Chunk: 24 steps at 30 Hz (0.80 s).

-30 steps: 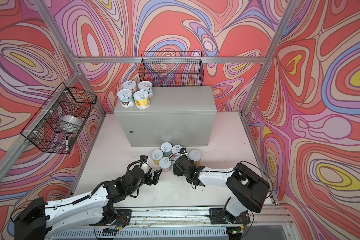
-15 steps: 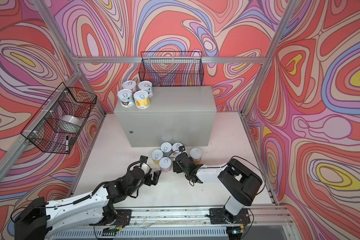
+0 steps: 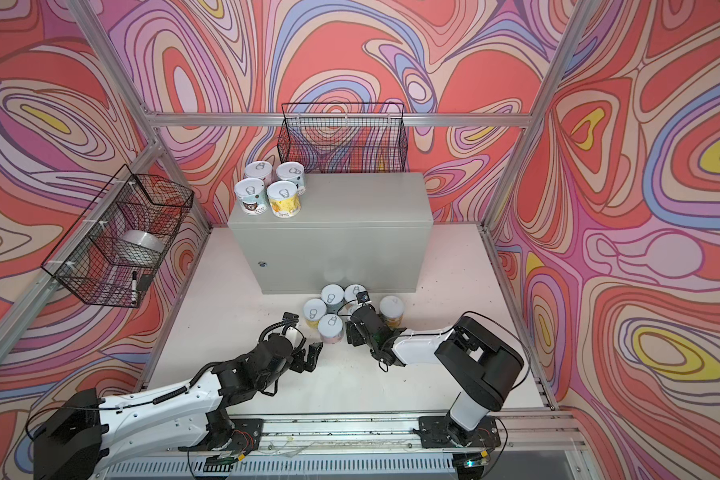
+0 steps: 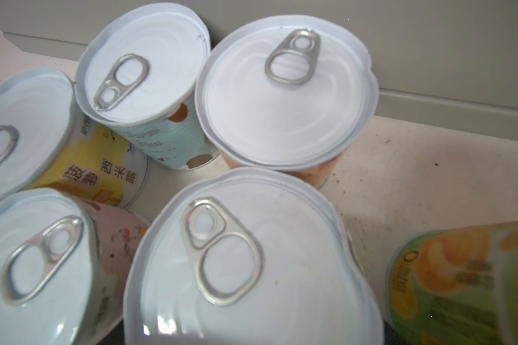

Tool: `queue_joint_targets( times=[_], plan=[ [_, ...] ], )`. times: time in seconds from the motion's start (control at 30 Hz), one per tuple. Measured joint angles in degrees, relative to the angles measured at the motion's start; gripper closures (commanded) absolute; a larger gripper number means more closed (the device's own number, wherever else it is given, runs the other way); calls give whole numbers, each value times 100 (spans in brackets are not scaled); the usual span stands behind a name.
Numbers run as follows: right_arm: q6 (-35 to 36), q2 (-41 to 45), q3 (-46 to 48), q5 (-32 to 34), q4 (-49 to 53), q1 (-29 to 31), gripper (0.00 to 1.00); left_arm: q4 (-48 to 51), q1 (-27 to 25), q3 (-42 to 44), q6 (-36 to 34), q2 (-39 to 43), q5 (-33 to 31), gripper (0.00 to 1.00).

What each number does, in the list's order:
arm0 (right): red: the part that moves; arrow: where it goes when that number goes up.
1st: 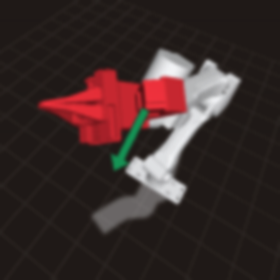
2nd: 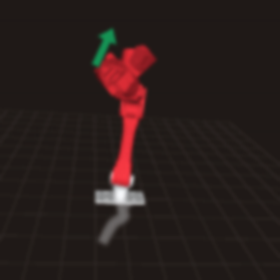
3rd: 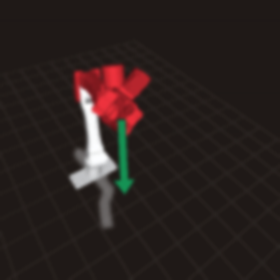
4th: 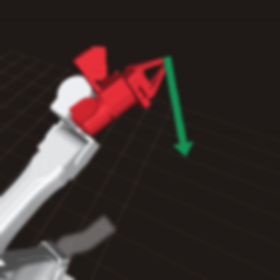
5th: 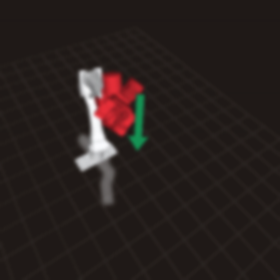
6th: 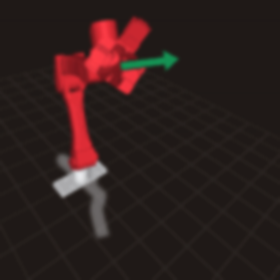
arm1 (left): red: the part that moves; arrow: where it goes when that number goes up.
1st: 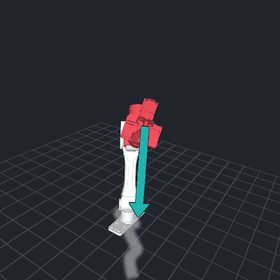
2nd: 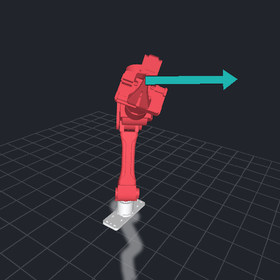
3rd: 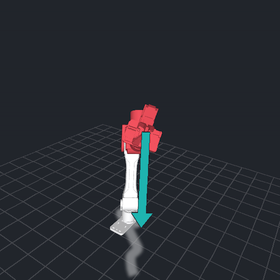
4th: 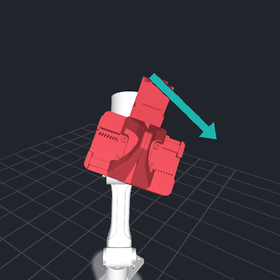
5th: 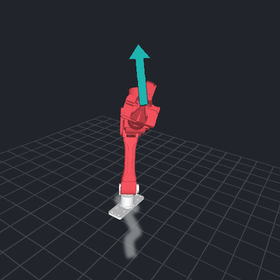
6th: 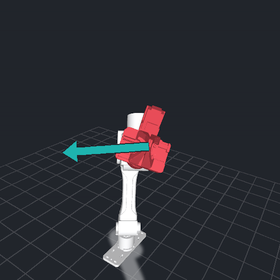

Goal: Place and organize the canned foods onto the counter
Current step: 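Close the right gripper around the front white-lidded can near the left gripper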

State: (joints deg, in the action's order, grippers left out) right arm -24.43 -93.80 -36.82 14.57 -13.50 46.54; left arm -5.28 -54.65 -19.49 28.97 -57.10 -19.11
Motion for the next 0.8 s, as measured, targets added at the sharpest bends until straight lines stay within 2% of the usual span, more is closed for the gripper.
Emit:
queue_joint_targets(
  times=[0.33, 0.67, 0.8],
  plan=[
    [7, 540, 133, -212, 577, -4, 100, -13, 0, 0, 0, -79, 2, 1],
    [-87, 2074, 111, -452, 1762, 0, 100, -13, 0, 0, -2, -74, 22, 1],
    [-68, 2675, -264, -503, 2518, 20, 100, -13, 0, 0, -7, -72, 24, 1]
  ],
)
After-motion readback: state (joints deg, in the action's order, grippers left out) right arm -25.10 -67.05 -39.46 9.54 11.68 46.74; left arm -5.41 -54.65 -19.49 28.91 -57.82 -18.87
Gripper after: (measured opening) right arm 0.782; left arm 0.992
